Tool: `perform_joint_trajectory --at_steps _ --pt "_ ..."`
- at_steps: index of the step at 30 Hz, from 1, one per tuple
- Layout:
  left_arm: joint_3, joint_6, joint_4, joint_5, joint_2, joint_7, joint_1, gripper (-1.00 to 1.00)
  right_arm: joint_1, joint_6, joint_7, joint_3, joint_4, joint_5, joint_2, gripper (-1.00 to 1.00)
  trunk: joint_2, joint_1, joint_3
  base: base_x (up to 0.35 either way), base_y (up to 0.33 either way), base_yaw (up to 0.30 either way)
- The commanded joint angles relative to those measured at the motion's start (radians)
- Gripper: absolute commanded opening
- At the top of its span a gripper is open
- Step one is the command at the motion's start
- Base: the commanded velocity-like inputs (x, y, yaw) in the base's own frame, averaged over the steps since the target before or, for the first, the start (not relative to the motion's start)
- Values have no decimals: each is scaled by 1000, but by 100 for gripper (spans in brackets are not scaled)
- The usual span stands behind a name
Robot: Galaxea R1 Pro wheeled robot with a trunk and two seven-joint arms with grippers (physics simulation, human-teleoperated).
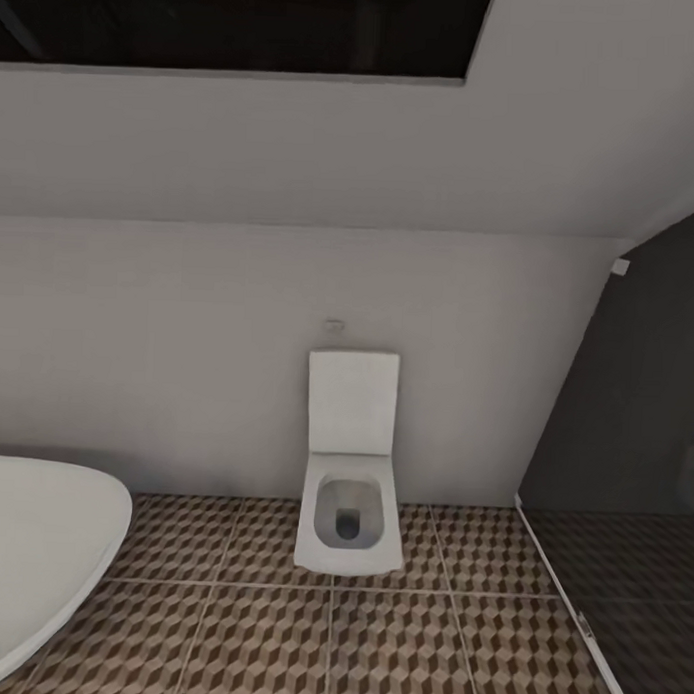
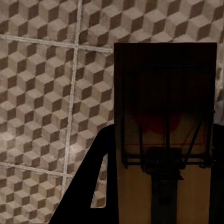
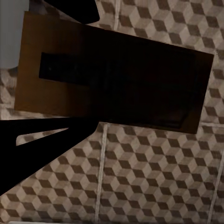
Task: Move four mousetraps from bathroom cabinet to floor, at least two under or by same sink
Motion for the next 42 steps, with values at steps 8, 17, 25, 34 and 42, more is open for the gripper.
perform_joint_trajectory --at_steps 8,17,25,34,42 --pt "-7 0 -2 5 7 11 -1 -100 -1 -8 0 5 -4 -7 -4 -100 -1 1 -1 301 167 0" --pt "-12 0 -4 3 2 11 0 -100 -1 -9 -3 5 -4 -8 1 -100 -1 1 -1 328 42 0" --pt "-4 124 -6 5 -27 11 -222 -100 -290 433 -221 -1 -59 -14 3 -100 -1 1 -1 6 0 0" --pt "-3 435 -8 4 -81 20 -515 -100 -498 506 -271 -33 -60 -56 -1 -100 -1 1 -1 0 0 0" --pt "-3 445 -13 6 -102 241 -659 -100 -621 604 -271 -34 -62 -56 0 -100 -1 1 -1 0 0 0"
